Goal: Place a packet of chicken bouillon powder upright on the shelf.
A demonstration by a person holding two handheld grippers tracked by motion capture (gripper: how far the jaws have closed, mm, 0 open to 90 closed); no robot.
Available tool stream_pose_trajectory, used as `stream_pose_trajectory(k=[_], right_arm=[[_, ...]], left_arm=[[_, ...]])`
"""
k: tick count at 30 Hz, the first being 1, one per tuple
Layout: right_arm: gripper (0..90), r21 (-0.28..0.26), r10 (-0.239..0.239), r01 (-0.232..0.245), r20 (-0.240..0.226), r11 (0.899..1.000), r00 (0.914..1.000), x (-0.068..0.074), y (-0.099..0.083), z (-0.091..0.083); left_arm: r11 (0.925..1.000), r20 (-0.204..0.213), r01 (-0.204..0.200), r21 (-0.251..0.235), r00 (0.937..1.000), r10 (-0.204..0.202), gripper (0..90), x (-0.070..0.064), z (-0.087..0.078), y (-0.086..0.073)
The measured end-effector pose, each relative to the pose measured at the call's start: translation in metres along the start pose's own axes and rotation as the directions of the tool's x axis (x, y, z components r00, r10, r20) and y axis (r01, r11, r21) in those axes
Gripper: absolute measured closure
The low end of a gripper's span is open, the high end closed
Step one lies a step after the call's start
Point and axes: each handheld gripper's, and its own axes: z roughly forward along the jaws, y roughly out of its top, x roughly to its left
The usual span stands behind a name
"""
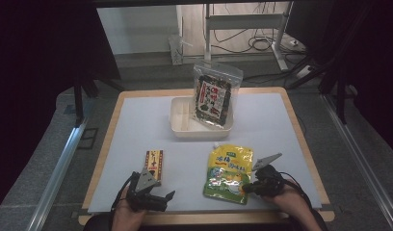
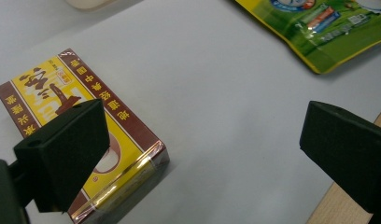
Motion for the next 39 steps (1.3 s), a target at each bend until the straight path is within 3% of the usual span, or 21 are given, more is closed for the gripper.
stream_pose_trajectory(k=[4,11,16,17,18,19,20,21,23,25,27,28,29,32,33,35,39], right_arm=[[90.0,-0.004,-0.024,0.024,-0.028,1.0,0.9993,0.007,0.005,0.008],[90.0,-0.012,-0.072,0.072,-0.03,0.997,0.997,0.016,0.012,0.014],[86.2,-0.051,-0.063,0.065,0.036,0.997,0.9974,0.009,0.01,0.004],[82.5,-0.077,-0.064,0.069,0.07,0.995,0.9956,0.006,0.008,0.001],[82.5,-0.077,-0.064,0.069,0.07,0.995,0.9956,0.006,0.008,0.001],[80.1,-0.099,-0.055,0.063,0.085,0.993,0.9949,0.002,0.006,-0.002],[80.1,-0.099,-0.055,0.063,0.085,0.993,0.9949,0.002,0.006,-0.002],[76.2,-0.122,-0.051,0.065,0.111,0.99,0.9925,-0.002,0.005,-0.004],[74.0,-0.131,-0.042,0.058,0.12,0.99,0.9919,-0.003,0.004,-0.006],[66.9,-0.171,-0.031,0.058,0.161,0.984,0.9865,-0.008,0.002,-0.009],[64.8,-0.177,-0.027,0.058,0.17,0.982,0.9851,-0.009,0.002,-0.01],[63.7,-0.186,-0.024,0.058,0.18,0.981,0.9834,-0.01,0.002,-0.011],[59.2,-0.2,-0.018,0.057,0.192,0.978,0.9812,-0.013,0.0,-0.013],[55.7,-0.207,-0.014,0.059,0.212,0.976,0.9772,-0.016,-0.001,-0.014],[50.5,-0.213,-0.015,0.065,0.23,0.975,0.973,-0.018,-0.002,-0.015],[46.2,-0.221,-0.007,0.064,0.246,0.973,0.9692,-0.021,-0.003,-0.016],[37.4,-0.241,0.023,0.043,0.267,0.97,0.9634,-0.029,-0.007,-0.02]], left_arm=[[0.9999,0.011,0.01,0.0,0.9999,-0.01,1.6,-0.001,0.001,0.001],[0.9998,0.025,0.018,0.012,0.9995,-0.019,3.2,-0.005,0.002,0.003],[0.9997,0.045,0.007,0.024,0.9989,-0.008,8.1,-0.008,0.005,0.006],[0.9997,0.076,0.01,0.022,0.997,-0.011,14.6,-0.009,0.006,0.009],[0.9997,0.076,0.01,0.022,0.997,-0.011,17.0,-0.009,0.006,0.009],[0.9998,0.114,0.015,0.013,0.9934,-0.016,20.3,-0.01,0.009,0.012],[0.9998,0.114,0.015,0.013,0.9934,-0.016,23.3,-0.01,0.009,0.012],[0.9999,0.148,0.011,0.007,0.9889,-0.012,27.6,-0.012,0.011,0.016],[1.0,0.167,0.009,0.004,0.9859,-0.009,31.3,-0.012,0.013,0.019],[1.0,0.207,-0.003,-0.005,0.9782,0.004,42.7,-0.014,0.02,0.027],[0.9999,0.217,-0.01,-0.004,0.9761,0.011,48.5,-0.015,0.023,0.03],[0.9997,0.24,-0.024,-0.004,0.9704,0.024,48.5,-0.016,0.026,0.034],[0.9985,0.26,-0.055,0.0,0.964,0.053,57.9,-0.017,0.032,0.039],[0.9955,0.27,-0.095,0.001,0.9587,0.091,64.1,-0.021,0.04,0.047],[0.9932,0.281,-0.117,-0.002,0.9532,0.112,71.5,-0.024,0.049,0.054],[0.9893,0.285,-0.146,0.004,0.9483,0.139,77.6,-0.027,0.057,0.061],[0.985,0.297,-0.172,0.015,0.9415,0.16,86.4,-0.031,0.074,0.071]])
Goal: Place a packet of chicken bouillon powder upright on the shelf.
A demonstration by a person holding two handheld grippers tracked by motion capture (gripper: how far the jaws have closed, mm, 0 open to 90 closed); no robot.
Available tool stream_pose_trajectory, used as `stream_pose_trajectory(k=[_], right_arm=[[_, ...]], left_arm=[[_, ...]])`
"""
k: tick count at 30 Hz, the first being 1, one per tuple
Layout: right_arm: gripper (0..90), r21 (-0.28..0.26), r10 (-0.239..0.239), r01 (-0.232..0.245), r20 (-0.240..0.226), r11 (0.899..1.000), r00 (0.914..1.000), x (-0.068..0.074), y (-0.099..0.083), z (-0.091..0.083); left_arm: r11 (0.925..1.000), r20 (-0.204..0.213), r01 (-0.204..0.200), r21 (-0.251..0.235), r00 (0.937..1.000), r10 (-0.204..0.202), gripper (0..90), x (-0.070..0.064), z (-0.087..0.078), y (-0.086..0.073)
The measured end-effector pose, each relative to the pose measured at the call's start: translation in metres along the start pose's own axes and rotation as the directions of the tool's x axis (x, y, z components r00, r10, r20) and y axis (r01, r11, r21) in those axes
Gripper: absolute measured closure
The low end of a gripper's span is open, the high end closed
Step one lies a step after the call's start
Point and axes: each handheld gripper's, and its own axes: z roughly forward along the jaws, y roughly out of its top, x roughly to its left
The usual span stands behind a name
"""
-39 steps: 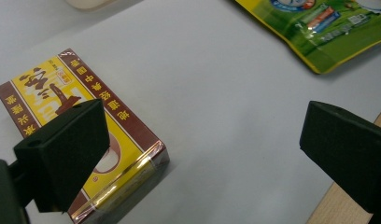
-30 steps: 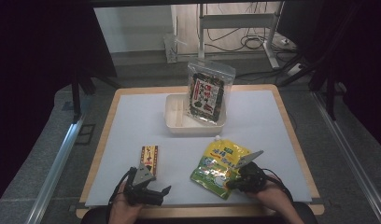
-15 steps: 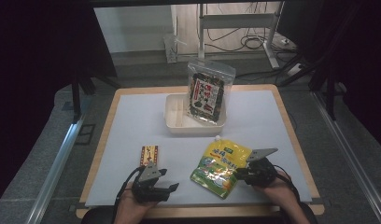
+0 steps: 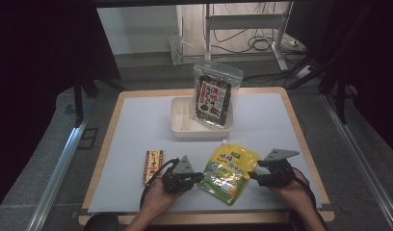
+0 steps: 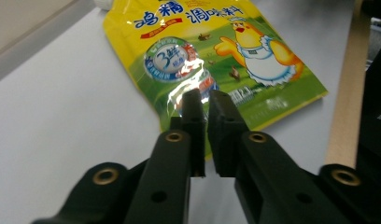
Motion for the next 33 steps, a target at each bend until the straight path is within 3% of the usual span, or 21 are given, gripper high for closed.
stream_pose_trajectory(k=[4,6,7,14,24,29,33], right_arm=[[29.3,-0.013,0.028,-0.028,0.015,1.0,0.9995,-0.009,-0.004,-0.001],[27.6,-0.015,0.036,-0.036,0.017,0.999,0.9992,-0.011,-0.004,-0.001],[24.0,-0.021,0.05,-0.05,0.017,0.999,0.9986,-0.015,-0.006,-0.001],[11.8,-0.01,0.094,-0.094,0.013,0.996,0.9955,-0.018,-0.007,0.004],[6.1,0.011,0.094,-0.094,-0.017,0.995,0.9954,-0.016,-0.006,0.01],[4.5,0.025,0.119,-0.117,-0.073,0.993,0.9903,-0.014,-0.002,0.02],[4.4,0.038,0.12,-0.117,-0.087,0.992,0.989,-0.013,0.001,0.027]], left_arm=[[0.9994,0.015,0.033,-0.008,0.9994,-0.032,87.8,0.004,0.015,0.002],[0.9992,0.012,0.039,-0.009,0.9992,-0.039,87.5,0.004,0.018,0.002],[0.9994,-0.01,0.034,0.002,0.9994,-0.034,85.8,0.005,0.023,0.0],[0.9983,0.007,0.054,-0.024,0.9985,-0.054,88.9,0.007,0.026,-0.006],[0.9957,0.004,0.087,-0.034,0.9962,-0.087,90.0,0.006,0.027,-0.011],[0.9946,0.013,0.098,-0.032,0.9951,-0.098,90.0,0.007,0.028,-0.012],[0.9945,0.015,0.1,-0.032,0.9949,-0.099,90.0,0.007,0.028,-0.012]])
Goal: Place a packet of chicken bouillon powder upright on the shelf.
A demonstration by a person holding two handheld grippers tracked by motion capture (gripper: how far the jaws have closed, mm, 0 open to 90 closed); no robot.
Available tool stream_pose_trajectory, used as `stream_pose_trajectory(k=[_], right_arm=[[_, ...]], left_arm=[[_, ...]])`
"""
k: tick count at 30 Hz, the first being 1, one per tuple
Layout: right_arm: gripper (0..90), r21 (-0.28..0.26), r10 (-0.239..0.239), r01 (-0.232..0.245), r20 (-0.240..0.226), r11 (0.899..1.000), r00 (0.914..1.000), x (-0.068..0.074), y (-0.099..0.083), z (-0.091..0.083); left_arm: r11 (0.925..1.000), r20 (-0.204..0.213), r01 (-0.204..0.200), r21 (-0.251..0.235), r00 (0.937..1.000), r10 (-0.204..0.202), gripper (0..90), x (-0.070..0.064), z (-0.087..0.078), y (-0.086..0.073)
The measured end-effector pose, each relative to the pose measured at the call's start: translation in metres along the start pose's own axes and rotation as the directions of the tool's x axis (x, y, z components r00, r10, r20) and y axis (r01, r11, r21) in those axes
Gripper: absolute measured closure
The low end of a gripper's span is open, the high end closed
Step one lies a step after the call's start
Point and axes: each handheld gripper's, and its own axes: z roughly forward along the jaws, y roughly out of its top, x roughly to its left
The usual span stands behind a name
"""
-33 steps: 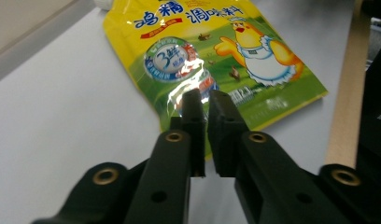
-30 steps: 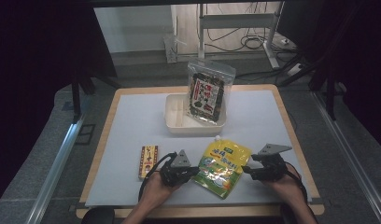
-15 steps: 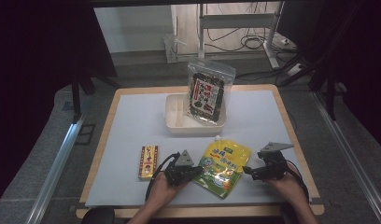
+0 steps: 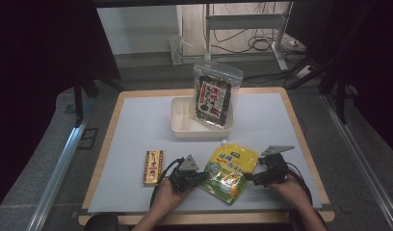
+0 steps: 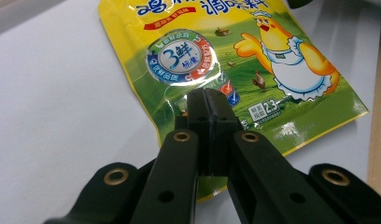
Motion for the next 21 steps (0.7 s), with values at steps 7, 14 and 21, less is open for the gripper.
stream_pose_trajectory(k=[7,14,21], right_arm=[[8.0,-0.02,0.09,-0.093,-0.104,0.996,0.9905,-0.005,0.013,0.014],[43.0,-0.022,0.128,-0.129,-0.058,0.991,0.9901,-0.008,0.024,0.015],[66.5,0.001,0.136,-0.136,0.005,0.991,0.9907,-0.012,0.031,0.02]], left_arm=[[0.9999,-0.008,-0.014,0.005,0.9999,0.014,90.0,-0.001,0.0,0.001],[0.9999,-0.004,-0.014,0.008,0.9999,0.014,90.0,-0.001,0.0,0.001],[0.9999,0.003,-0.013,0.005,0.9999,0.013,90.0,0.0,0.0,0.001]])
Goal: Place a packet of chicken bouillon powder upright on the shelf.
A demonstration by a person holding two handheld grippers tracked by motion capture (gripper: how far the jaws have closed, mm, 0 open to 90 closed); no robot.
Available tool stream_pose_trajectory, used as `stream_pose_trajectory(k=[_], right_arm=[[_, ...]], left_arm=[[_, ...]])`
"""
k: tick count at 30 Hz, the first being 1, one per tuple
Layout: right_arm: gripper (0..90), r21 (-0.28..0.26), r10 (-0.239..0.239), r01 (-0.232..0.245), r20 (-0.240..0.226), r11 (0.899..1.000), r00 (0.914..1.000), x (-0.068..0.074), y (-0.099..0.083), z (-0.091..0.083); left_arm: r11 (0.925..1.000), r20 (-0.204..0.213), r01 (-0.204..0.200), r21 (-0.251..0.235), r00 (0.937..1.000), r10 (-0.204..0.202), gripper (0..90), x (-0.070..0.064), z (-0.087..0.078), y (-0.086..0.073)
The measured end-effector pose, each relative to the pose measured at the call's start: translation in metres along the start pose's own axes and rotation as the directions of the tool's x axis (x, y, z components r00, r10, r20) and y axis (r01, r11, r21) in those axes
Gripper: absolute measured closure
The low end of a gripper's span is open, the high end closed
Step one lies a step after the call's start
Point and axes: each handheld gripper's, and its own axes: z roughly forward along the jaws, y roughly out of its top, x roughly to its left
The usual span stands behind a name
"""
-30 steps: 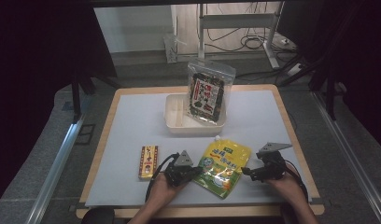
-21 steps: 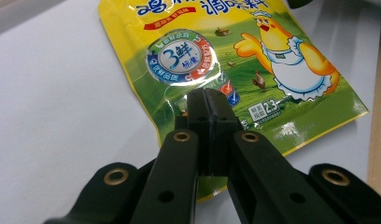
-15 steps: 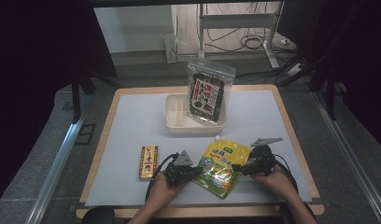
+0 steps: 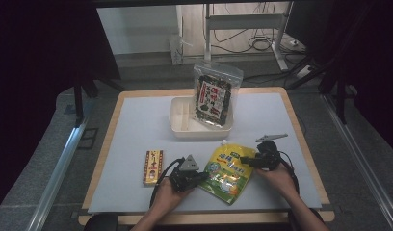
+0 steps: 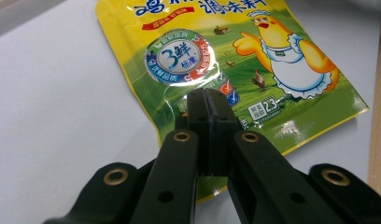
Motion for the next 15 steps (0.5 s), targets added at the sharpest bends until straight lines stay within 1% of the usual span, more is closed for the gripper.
stream_pose_trajectory(k=[1,2,3,4,5,6,7,8,9,10,11,12,13,14,15], right_arm=[[69.1,-0.003,0.003,-0.003,0.004,1.0,1.0,0.0,0.001,0.001],[71.2,0.005,0.011,-0.011,0.009,1.0,0.9999,0.0,0.002,0.002],[74.0,0.011,0.009,-0.009,0.009,1.0,0.9999,0.0,0.003,0.002],[83.5,0.026,0.032,-0.032,0.011,0.999,0.9994,-0.001,0.005,0.003],[83.5,0.026,0.032,-0.032,0.011,0.999,0.9994,-0.001,0.005,0.003],[88.2,0.032,0.038,-0.038,0.001,0.999,0.9993,-0.002,0.006,0.002],[89.2,0.032,0.047,-0.047,-0.006,0.998,0.9989,-0.002,0.006,0.002],[89.4,0.03,0.044,-0.044,-0.002,0.999,0.999,-0.001,0.006,0.002],[89.6,0.022,0.022,-0.023,0.018,1.0,0.9996,0.003,0.007,0.0],[89.6,0.022,0.022,-0.023,0.018,1.0,0.9996,0.003,0.007,0.0],[89.7,0.004,0.002,-0.002,0.035,1.0,0.9994,0.007,0.009,-0.004],[89.6,-0.004,-0.001,0.001,0.031,1.0,0.9995,0.007,0.009,-0.006],[89.6,-0.004,-0.001,0.001,0.031,1.0,0.9995,0.007,0.009,-0.006],[89.6,-0.012,0.003,-0.003,0.019,1.0,0.9998,0.007,0.011,-0.008],[89.6,-0.041,0.02,-0.021,-0.013,0.999,0.9997,0.006,0.014,-0.015]], left_arm=[[1.0,0.0,-0.001,-0.002,1.0,0.001,90.0,0.0,0.0,0.0],[1.0,0.0,-0.002,-0.003,1.0,0.002,90.0,0.0,0.0,0.0],[1.0,0.001,-0.003,-0.006,1.0,0.003,90.0,0.0,0.0,-0.001],[0.9999,0.001,-0.001,-0.011,1.0,0.001,90.0,0.0,0.0,-0.001],[0.9999,0.002,0.002,-0.015,1.0,-0.002,90.0,0.0,0.0,-0.002],[0.9998,0.002,0.008,-0.02,1.0,-0.008,90.0,0.0,0.0,-0.002],[0.9997,0.002,0.009,-0.024,1.0,-0.009,89.9,0.0,0.0,-0.003],[0.9995,0.0,0.01,-0.029,1.0,-0.01,89.9,0.0,-0.001,-0.003],[0.9996,0.003,0.006,-0.029,1.0,-0.006,89.6,0.0,-0.001,-0.003],[0.9996,0.003,0.006,-0.029,1.0,-0.006,86.5,0.0,-0.001,-0.003],[0.9998,0.017,-0.003,-0.02,0.9999,0.003,82.4,-0.001,-0.002,-0.001],[0.9998,0.017,-0.003,-0.02,0.9999,0.003,79.1,-0.001,-0.002,-0.001],[0.9998,0.004,-0.014,-0.015,0.9999,0.014,79.1,-0.002,-0.003,0.0],[0.9996,-0.006,-0.025,-0.011,0.9997,0.025,75.5,-0.004,-0.005,0.001],[0.9994,-0.013,-0.033,-0.012,0.9994,0.033,69.0,-0.005,-0.007,0.002]])
